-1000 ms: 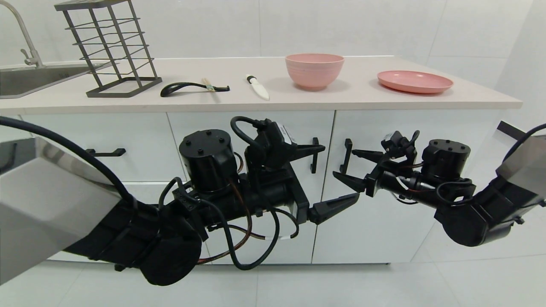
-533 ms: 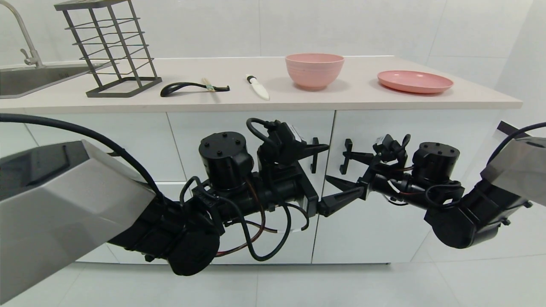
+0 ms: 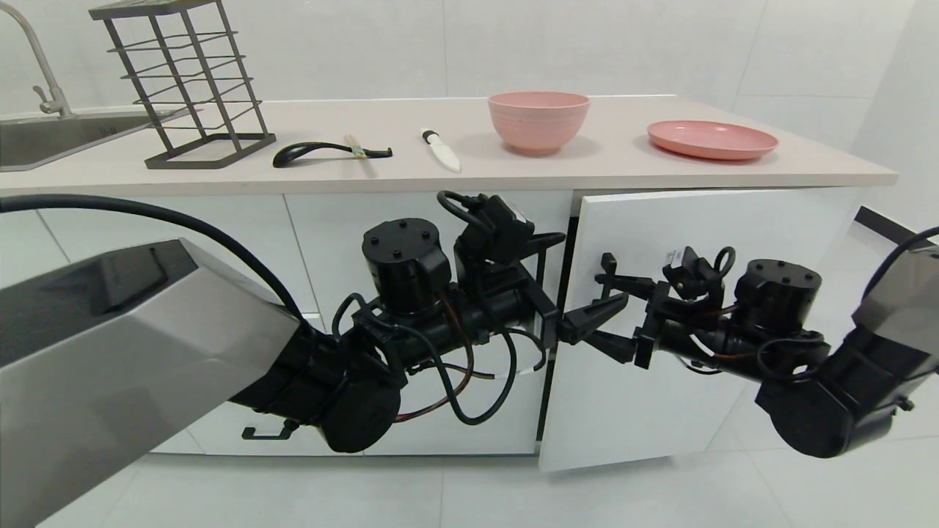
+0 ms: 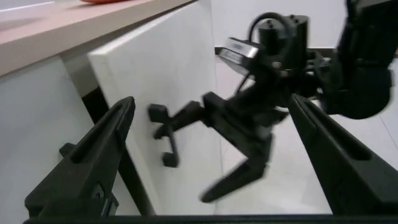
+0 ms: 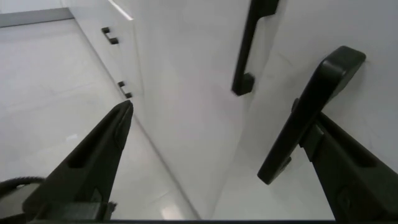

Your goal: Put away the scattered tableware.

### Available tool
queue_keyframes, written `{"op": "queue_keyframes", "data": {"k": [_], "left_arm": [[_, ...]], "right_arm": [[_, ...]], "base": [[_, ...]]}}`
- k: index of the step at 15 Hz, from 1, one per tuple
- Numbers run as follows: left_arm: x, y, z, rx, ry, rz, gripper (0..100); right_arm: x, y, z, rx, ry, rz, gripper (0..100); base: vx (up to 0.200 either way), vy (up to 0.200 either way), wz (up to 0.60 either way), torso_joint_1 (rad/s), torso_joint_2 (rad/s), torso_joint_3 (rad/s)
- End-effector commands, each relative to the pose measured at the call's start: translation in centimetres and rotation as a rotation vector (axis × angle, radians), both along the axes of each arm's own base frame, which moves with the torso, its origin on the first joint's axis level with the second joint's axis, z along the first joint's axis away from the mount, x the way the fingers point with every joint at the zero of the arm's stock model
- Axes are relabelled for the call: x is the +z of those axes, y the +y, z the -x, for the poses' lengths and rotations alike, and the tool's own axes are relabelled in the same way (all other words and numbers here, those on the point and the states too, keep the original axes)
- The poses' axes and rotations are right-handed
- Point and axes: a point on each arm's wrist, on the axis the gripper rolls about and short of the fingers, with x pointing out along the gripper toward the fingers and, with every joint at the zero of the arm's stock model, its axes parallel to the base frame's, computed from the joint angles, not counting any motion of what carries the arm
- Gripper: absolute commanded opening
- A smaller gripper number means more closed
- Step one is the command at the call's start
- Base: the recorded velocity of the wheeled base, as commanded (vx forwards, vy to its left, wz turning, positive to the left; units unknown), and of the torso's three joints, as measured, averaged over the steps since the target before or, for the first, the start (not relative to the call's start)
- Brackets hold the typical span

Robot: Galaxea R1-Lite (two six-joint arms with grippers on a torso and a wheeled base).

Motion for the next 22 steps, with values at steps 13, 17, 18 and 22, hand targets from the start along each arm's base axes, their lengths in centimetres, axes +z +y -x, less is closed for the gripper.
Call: {"op": "queue_keyframes", "data": {"k": [13, 17, 18, 22], "left_arm": [[-2.0, -8.3, 1.6, -0.184, -0.040, 0.036, 100], [-2.6, -8.3, 1.4, -0.180, -0.032, 0.029, 100], [-2.7, -8.3, 1.3, -0.179, -0.031, 0.028, 100], [-2.6, -8.2, 1.2, -0.174, -0.031, 0.028, 100]], "right_arm": [[2.1, -2.8, 8.1, -0.011, 0.063, 0.018, 100], [1.1, -3.7, 7.2, -0.054, 0.098, 0.025, 100], [0.9, -4.0, 7.1, -0.067, 0.105, 0.026, 100], [0.6, -5.6, 6.7, -0.130, 0.119, 0.026, 100]], "base": [[0.000, 0.000, 0.00, 0.000, 0.00, 0.000], [0.000, 0.000, 0.00, 0.000, 0.00, 0.000], [0.000, 0.000, 0.00, 0.000, 0.00, 0.000], [0.000, 0.000, 0.00, 0.000, 0.00, 0.000]]}}
